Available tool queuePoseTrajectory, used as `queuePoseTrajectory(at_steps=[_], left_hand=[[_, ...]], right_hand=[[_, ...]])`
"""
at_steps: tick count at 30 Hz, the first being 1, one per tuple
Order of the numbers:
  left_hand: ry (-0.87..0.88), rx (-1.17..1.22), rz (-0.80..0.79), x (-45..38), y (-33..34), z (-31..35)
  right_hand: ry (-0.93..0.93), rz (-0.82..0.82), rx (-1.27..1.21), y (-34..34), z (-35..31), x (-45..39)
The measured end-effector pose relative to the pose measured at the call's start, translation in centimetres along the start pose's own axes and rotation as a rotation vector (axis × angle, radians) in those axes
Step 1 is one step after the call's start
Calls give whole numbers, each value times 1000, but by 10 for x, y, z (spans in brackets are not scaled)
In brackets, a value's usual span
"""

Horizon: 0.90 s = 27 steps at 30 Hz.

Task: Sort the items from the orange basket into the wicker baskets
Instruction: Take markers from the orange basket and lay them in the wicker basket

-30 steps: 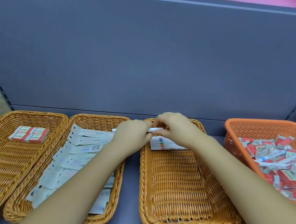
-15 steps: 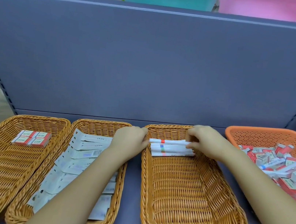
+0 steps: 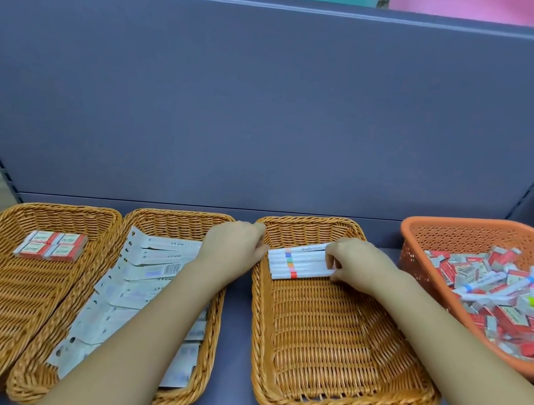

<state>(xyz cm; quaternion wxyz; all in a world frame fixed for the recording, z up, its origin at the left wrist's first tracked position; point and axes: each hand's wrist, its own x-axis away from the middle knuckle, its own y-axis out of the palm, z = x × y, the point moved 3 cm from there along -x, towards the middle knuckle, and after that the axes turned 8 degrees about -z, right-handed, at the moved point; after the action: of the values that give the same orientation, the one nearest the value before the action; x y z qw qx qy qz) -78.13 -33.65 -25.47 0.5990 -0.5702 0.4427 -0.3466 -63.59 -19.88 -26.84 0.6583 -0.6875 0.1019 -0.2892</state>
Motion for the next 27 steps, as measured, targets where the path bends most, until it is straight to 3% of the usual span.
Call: queuePoseTrajectory(at_steps=[13,19,27], left_hand=[[-4,2,-37,-3,-1,2],[6,-121,-24,-6,-5,8],[190,-233,-53,-22,-15,47]], right_hand=[[18,68,-36,7,-5,1],[-15,38,-61,-3,-4,5],[-22,141,34,-22,-11,19]])
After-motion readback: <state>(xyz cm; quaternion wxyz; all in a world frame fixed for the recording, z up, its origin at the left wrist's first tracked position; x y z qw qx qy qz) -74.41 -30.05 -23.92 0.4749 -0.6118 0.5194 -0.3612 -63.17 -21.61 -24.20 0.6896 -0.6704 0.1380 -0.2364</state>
